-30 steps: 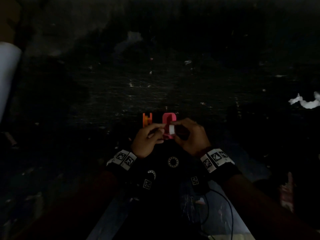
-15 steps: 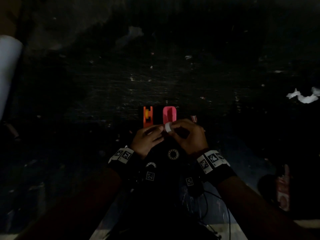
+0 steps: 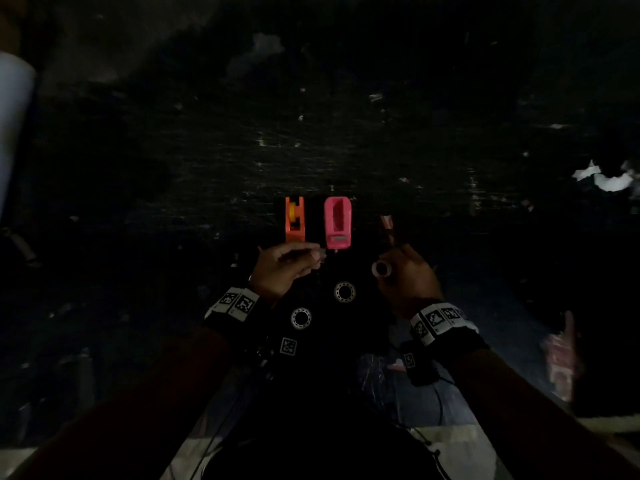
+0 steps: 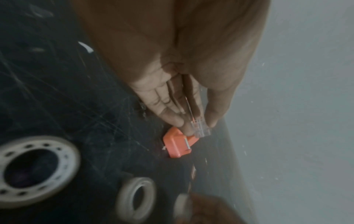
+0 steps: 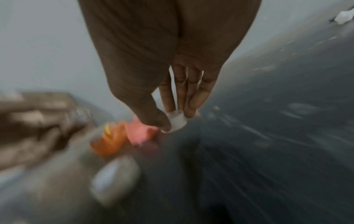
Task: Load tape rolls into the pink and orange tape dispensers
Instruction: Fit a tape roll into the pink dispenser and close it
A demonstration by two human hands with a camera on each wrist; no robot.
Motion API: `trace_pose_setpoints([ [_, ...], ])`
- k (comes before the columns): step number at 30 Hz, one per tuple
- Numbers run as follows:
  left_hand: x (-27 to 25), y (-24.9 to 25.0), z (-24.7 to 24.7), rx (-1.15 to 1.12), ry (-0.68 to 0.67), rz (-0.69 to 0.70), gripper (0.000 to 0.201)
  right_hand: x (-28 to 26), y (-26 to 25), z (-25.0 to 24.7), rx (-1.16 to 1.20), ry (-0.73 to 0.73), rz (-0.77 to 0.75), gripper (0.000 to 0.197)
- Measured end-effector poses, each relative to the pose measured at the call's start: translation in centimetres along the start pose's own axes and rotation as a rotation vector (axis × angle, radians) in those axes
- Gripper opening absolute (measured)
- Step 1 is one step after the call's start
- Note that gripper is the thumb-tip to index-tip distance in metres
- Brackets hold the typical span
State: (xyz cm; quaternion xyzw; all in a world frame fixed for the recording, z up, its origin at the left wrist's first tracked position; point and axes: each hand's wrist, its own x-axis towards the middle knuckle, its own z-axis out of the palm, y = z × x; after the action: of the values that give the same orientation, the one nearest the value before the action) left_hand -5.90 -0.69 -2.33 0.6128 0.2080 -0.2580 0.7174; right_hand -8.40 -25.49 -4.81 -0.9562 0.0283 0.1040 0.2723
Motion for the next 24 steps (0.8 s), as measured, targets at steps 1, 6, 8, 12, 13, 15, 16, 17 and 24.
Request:
trace_pose_setpoints([
  [1,-0.1,-0.2,-0.1,0.012,0.002,0.000,0.024,-0.3,0.3,0.3,-0.036,-0.022,0.002,0.025],
  [6,-0.6,-0.7,-0.4,0.039,-0.012,0.006,0.021,-1.6,0.6,0.8,-0.070,0.038,-0.125,0.053],
  [8,-0.7,-0.8,-0.5,0.038,-0.011,0.008,0.020,-2.2,-0.5,1.1,-0.022,0.015,-0.178,0.054],
  [12,-1.0,-1.0,-0.7,0.072,0.006,0.032,0.020,-3.3,-2.9,2.7,0.041,-0.111,-0.183,0.062],
  [13,-1.1,-1.1,-0.8,0.081,0.009,0.039,0.020,-3.3,-3.3,3.2,0.043,-0.131,-0.171,0.063],
  [15,-1.4,-1.1,-1.0,0.090,0.012,0.047,0.021,-3.1,-3.5,3.9,0.083,-0.119,-0.164,0.055],
  [16,-1.5,-1.1,-1.1,0.094,0.016,0.054,0.021,-3.0,-3.7,4.1,0.137,-0.100,-0.146,0.049],
  [17,-1.6,-1.2,-1.2,0.099,0.023,0.063,0.022,-2.8,-4.0,4.2,0.222,-0.087,-0.101,0.042],
  [24,-2.1,-0.8,-2.2,0.101,0.020,0.076,0.025,-2.4,-4.4,1.9,0.953,-0.242,0.150,0.033],
])
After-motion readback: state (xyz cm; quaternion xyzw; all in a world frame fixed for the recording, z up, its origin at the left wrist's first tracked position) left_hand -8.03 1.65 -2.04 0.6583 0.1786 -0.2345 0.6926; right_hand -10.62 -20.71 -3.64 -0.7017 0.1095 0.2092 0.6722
